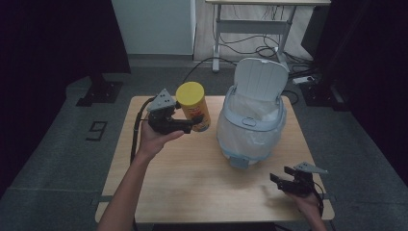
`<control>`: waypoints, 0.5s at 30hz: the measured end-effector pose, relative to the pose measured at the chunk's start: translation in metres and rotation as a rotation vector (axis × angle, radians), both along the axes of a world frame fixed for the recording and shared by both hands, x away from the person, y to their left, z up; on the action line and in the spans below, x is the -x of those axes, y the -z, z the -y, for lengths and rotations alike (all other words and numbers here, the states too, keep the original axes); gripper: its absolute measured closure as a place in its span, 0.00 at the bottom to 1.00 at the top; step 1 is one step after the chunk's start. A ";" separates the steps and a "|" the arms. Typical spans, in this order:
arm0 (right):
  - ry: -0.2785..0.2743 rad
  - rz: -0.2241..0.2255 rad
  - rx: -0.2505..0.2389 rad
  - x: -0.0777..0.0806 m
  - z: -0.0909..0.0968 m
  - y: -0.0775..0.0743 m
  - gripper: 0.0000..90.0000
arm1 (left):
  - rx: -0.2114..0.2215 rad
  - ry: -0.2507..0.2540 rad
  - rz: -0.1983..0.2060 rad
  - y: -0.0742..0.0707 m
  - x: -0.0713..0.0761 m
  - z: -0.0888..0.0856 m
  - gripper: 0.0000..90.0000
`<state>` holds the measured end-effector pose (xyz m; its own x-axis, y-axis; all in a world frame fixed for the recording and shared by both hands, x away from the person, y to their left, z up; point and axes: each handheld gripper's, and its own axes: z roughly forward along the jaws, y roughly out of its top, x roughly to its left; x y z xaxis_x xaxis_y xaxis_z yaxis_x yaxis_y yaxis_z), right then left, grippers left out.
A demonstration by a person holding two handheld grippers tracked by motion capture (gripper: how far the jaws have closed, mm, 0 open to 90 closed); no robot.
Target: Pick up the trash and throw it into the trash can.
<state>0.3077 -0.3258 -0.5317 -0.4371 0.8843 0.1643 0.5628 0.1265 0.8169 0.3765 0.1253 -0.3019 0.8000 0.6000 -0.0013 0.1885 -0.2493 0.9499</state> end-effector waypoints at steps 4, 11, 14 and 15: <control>0.000 -0.001 0.001 0.000 0.000 0.000 0.24 | -0.003 0.005 0.000 -0.003 -0.002 0.004 0.27; 0.002 -0.002 0.000 -0.001 0.001 0.001 0.24 | 0.009 0.013 -0.002 -0.008 -0.008 0.008 0.27; 0.002 -0.007 0.001 -0.001 0.001 0.001 0.24 | 0.013 0.012 0.002 -0.010 -0.010 0.010 0.27; 0.000 -0.008 0.004 -0.001 0.000 0.002 0.24 | 0.014 0.013 0.003 -0.011 -0.011 0.011 0.27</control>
<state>0.3091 -0.3257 -0.5337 -0.4359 0.8848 0.1644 0.5690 0.1294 0.8121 0.3871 0.1142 -0.2907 0.8078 0.5895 -0.0066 0.1821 -0.2388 0.9538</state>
